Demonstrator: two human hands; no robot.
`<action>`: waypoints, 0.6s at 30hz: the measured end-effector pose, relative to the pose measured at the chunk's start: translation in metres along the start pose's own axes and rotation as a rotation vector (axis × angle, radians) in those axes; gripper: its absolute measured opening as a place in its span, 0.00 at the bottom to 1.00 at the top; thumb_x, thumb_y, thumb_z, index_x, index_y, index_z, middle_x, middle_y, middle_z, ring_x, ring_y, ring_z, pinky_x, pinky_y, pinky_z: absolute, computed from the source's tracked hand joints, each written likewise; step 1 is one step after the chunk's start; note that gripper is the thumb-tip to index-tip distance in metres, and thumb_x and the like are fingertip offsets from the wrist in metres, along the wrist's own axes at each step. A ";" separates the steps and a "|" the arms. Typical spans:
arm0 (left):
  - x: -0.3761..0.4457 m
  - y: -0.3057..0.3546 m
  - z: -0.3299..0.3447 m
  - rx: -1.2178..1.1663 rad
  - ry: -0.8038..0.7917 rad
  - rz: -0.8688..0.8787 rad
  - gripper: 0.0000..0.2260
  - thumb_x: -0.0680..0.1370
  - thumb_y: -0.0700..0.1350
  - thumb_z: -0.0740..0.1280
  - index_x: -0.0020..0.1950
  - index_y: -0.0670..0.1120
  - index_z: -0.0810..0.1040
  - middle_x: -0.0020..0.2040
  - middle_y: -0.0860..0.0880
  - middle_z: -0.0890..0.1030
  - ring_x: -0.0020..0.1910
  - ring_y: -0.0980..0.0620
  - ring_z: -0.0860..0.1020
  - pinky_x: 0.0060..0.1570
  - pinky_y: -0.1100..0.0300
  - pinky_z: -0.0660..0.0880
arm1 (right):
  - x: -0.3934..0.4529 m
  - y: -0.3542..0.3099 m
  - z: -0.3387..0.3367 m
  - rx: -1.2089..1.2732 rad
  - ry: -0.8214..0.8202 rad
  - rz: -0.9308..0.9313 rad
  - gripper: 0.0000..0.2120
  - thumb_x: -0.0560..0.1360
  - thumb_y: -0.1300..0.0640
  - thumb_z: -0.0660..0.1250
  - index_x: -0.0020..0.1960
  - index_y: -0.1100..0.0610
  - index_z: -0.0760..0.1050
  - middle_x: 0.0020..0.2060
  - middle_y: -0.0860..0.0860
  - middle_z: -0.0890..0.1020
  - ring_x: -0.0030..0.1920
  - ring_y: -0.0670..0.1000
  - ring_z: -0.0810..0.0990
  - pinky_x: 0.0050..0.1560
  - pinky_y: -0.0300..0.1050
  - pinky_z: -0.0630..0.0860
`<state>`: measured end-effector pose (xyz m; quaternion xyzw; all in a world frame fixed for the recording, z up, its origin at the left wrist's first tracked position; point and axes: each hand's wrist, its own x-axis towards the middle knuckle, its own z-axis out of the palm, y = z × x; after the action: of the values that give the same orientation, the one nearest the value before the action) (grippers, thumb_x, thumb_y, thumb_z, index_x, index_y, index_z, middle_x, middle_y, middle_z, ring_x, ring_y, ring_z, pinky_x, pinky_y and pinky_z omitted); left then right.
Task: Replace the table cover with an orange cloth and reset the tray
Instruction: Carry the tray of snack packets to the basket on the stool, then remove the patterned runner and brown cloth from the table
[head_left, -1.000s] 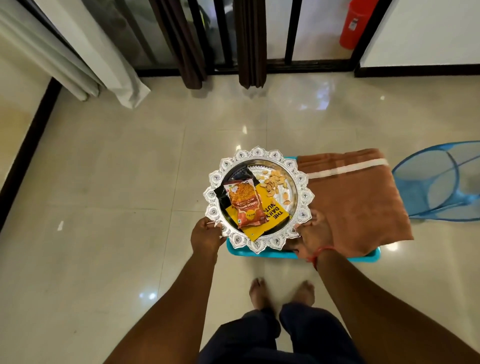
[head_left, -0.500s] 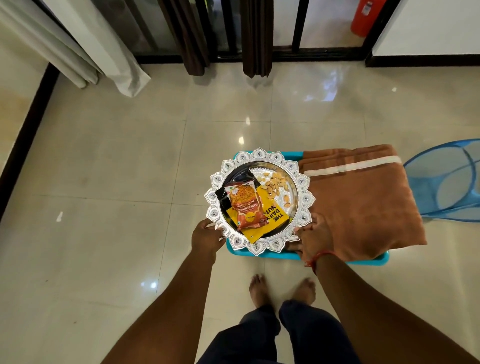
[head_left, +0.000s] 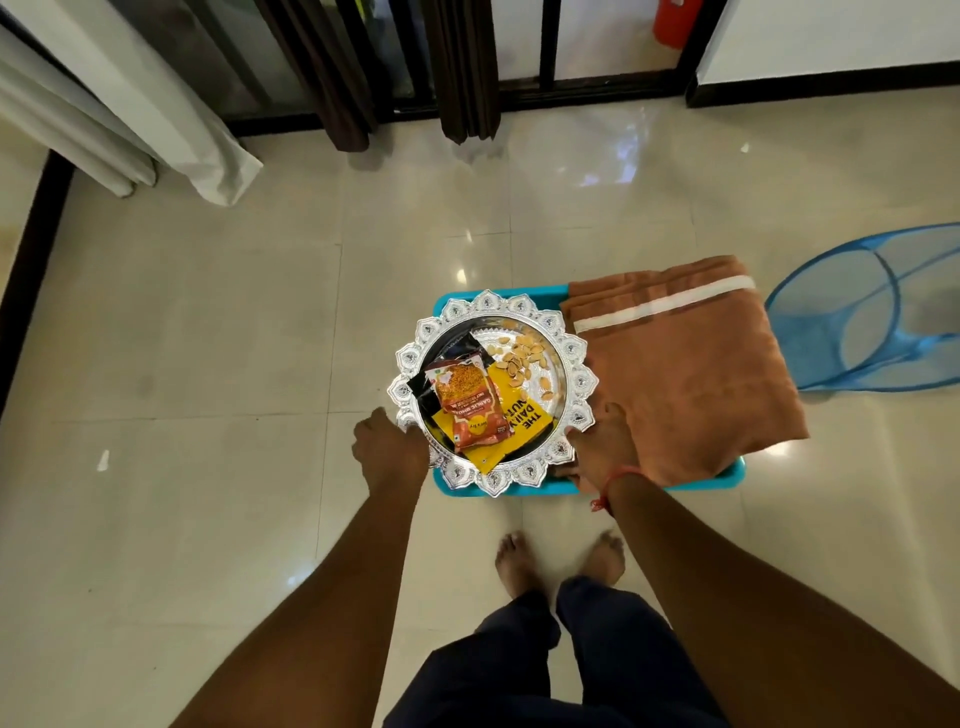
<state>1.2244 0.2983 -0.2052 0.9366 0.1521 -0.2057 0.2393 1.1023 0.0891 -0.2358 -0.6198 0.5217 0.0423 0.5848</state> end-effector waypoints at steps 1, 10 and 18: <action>-0.006 0.006 -0.003 0.096 0.032 0.168 0.24 0.78 0.46 0.66 0.72 0.40 0.68 0.68 0.37 0.69 0.66 0.36 0.68 0.65 0.45 0.66 | -0.004 -0.005 -0.007 -0.092 0.032 -0.027 0.27 0.74 0.62 0.70 0.70 0.57 0.66 0.65 0.56 0.77 0.63 0.59 0.77 0.60 0.47 0.74; -0.079 0.129 -0.003 0.619 -0.039 1.074 0.37 0.75 0.67 0.51 0.79 0.48 0.59 0.79 0.41 0.57 0.76 0.37 0.59 0.71 0.36 0.56 | -0.063 -0.048 -0.104 -0.836 0.200 -0.370 0.37 0.80 0.39 0.55 0.81 0.52 0.43 0.80 0.54 0.50 0.79 0.58 0.52 0.77 0.59 0.54; -0.233 0.257 0.031 0.682 -0.067 1.654 0.40 0.74 0.72 0.49 0.80 0.54 0.43 0.81 0.45 0.41 0.79 0.41 0.44 0.74 0.36 0.44 | -0.144 -0.039 -0.276 -0.827 0.575 -0.257 0.37 0.79 0.33 0.47 0.81 0.50 0.43 0.81 0.51 0.46 0.80 0.57 0.46 0.75 0.64 0.53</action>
<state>1.1113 0.0233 -0.0239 0.7603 -0.6485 -0.0288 0.0238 0.9103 -0.0467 -0.0278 -0.8446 0.5207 0.0005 0.1245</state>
